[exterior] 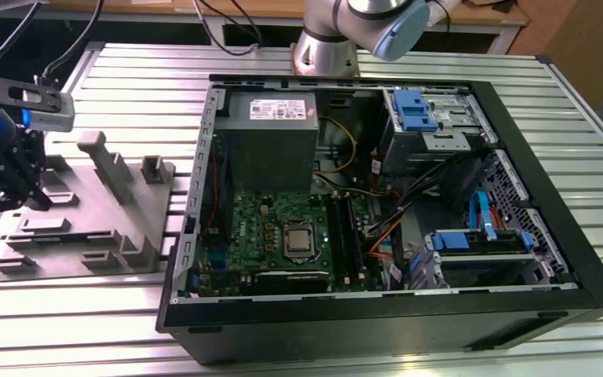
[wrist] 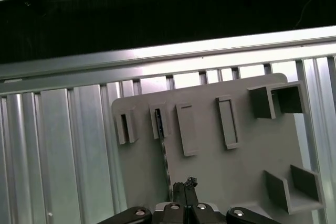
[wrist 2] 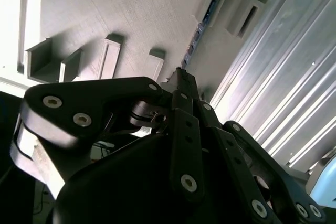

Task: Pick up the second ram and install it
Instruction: 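Pick up the second ram and move it above second insertion slot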

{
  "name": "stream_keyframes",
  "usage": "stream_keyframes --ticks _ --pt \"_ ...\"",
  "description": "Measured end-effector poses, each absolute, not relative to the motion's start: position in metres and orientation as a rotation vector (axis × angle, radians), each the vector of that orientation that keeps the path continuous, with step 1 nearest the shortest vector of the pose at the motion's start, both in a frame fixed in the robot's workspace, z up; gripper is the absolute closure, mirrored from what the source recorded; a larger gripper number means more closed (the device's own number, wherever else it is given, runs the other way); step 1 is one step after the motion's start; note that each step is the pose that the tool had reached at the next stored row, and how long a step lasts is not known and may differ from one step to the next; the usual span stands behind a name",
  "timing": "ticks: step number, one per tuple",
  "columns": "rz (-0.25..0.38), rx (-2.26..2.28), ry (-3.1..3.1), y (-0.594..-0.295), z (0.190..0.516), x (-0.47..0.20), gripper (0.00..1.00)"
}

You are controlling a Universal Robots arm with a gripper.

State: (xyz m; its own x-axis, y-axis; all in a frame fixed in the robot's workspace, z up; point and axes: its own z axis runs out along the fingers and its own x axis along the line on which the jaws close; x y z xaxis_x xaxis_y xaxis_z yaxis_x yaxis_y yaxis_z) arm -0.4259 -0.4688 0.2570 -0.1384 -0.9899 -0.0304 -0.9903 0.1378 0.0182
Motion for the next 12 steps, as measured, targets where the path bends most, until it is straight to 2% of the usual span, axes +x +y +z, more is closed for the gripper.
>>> stream_keyframes --ticks 12 --pt "0.052 -2.075 2.345 -0.469 0.24 -0.426 0.9"
